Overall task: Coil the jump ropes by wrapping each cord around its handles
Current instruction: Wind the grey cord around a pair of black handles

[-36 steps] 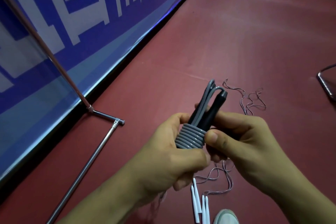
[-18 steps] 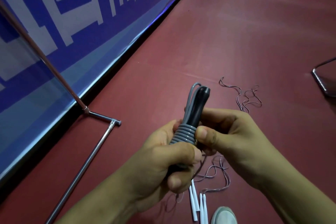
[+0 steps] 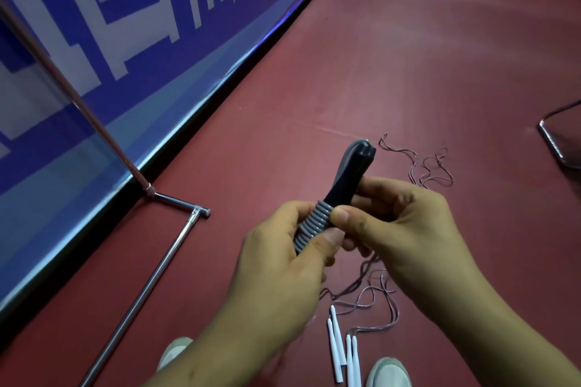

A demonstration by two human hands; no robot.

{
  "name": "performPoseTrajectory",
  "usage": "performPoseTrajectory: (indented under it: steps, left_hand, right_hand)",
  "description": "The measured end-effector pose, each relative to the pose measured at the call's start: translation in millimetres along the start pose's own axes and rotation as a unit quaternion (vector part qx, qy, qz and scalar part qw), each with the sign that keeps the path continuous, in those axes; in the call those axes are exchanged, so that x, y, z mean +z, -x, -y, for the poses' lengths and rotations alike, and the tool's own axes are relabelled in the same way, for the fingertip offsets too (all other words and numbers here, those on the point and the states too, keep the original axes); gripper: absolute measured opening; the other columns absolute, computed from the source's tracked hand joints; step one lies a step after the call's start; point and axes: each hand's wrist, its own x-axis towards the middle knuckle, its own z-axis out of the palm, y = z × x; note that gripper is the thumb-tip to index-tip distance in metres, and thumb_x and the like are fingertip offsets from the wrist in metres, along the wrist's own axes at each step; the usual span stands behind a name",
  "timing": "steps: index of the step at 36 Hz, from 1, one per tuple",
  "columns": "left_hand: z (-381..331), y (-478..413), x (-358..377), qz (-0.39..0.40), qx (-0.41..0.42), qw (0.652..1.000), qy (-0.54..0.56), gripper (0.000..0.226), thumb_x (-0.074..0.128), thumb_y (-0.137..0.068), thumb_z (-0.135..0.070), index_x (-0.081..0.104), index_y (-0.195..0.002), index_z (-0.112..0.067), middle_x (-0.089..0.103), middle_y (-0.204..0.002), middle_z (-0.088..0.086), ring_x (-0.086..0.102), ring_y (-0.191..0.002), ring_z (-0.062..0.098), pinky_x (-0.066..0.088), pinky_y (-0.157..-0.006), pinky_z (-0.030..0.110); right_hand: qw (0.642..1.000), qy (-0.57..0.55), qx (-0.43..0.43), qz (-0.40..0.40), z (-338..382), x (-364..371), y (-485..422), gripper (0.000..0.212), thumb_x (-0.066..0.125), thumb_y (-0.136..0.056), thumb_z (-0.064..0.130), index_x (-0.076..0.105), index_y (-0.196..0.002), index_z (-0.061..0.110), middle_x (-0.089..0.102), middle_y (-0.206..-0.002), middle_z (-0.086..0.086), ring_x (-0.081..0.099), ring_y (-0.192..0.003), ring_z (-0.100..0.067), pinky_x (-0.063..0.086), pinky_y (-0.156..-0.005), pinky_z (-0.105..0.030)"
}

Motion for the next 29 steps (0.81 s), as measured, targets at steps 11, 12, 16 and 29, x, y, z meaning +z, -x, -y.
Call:
performPoseTrajectory:
  steps: [11,12,16,29]
  left_hand:
    - [-11,-5,-20,0.068,-0.022,0.976,0.207,0.038,0.056,-0.092,-0.034,0.066,-0.099,0.003,0.063,-0.077,0.018,0.050,-0.052,0.020,0.038,-0.045,0.022]
    - [-13,-6,-20,0.075,-0.030,0.972,0.220,0.039,0.056,-0.092,-0.036,0.066,-0.097,0.002,0.063,-0.078,0.019,0.049,-0.052,0.021,0.036,-0.046,0.023]
    - [-16,-4,-18,0.113,-0.060,0.952,0.277,0.043,0.055,-0.091,-0.044,0.071,-0.090,-0.005,0.063,-0.075,0.020,0.046,-0.049,0.020,0.033,-0.049,0.025]
    - [-14,-1,-19,0.224,-0.195,0.839,0.457,0.048,0.052,-0.092,-0.045,0.068,-0.104,-0.002,0.056,-0.079,0.019,0.045,-0.043,0.014,0.037,-0.042,0.022]
  right_hand:
    - [0.997,-0.077,-0.013,0.014,6,-4,3,0.029,0.071,-0.076,0.006,0.076,-0.103,0.011,0.075,-0.081,-0.015,0.063,-0.055,-0.021,0.044,-0.046,-0.025]
    - [0.996,-0.092,-0.009,0.009,6,-4,4,0.031,0.072,-0.073,0.007,0.076,-0.103,0.010,0.074,-0.082,-0.014,0.063,-0.055,-0.022,0.043,-0.046,-0.026]
    - [0.989,-0.146,0.006,0.015,2,-7,6,0.039,0.077,-0.068,0.018,0.077,-0.105,0.007,0.068,-0.087,-0.019,0.060,-0.052,-0.022,0.044,-0.046,-0.027]
    - [0.972,-0.192,-0.021,0.134,-1,-10,6,0.055,0.084,-0.079,0.033,0.071,-0.125,0.006,0.068,-0.096,-0.033,0.059,-0.059,-0.021,0.046,-0.054,-0.023]
